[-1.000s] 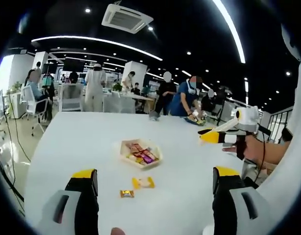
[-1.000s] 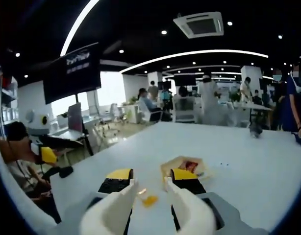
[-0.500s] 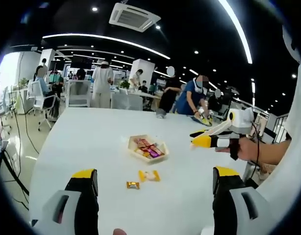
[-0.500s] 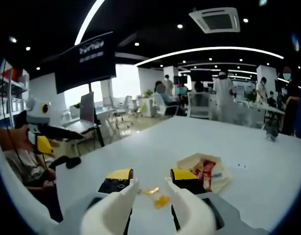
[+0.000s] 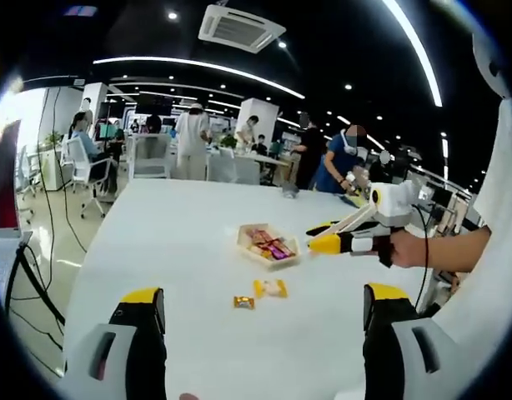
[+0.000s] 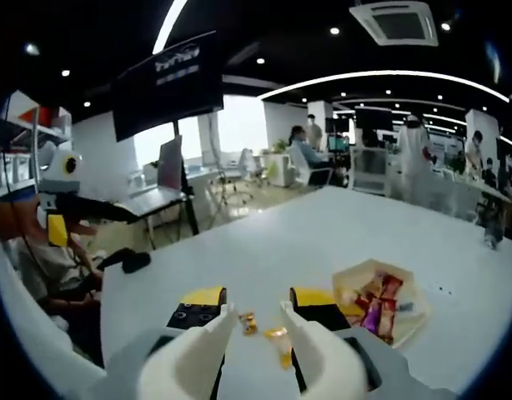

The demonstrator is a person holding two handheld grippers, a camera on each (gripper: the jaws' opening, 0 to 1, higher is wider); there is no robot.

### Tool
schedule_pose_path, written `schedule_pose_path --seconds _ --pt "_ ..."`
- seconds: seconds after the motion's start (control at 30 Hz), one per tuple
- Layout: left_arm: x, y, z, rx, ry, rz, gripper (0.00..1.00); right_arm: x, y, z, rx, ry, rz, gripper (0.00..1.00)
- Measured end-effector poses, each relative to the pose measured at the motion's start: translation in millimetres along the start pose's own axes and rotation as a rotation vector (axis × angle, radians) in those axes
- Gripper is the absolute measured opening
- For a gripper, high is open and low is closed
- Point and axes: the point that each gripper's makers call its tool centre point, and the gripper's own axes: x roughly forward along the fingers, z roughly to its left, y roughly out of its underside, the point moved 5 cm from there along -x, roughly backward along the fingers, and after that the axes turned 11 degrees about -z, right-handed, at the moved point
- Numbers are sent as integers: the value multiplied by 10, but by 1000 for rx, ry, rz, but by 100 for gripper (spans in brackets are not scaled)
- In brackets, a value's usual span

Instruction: Place the target food into the container with the food tongs after gripping and lifting it, then release it inside without dropping or visibly crushing the food.

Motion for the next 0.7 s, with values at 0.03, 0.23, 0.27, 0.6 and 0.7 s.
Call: schedule_pose_path --seconds 0.03,0.23,0.27,0.6,0.7 --pt "-18 -3 9 -2 -3 -5 99 30 7 4 5 -8 3 30" --pt "-95 -12 43 3 -3 -35 96 200 94 -24 7 -26 21 29" --pt "-98 -9 41 -1 -1 -33 96 221 108 -29 7 -29 27 29" --pt "-170 10 51 6 12 11 99 479 273 -13 -4 -77 49 29" --pt "-204 -3 85 11 -8 12 99 609 380 50 -24 -110 66 29"
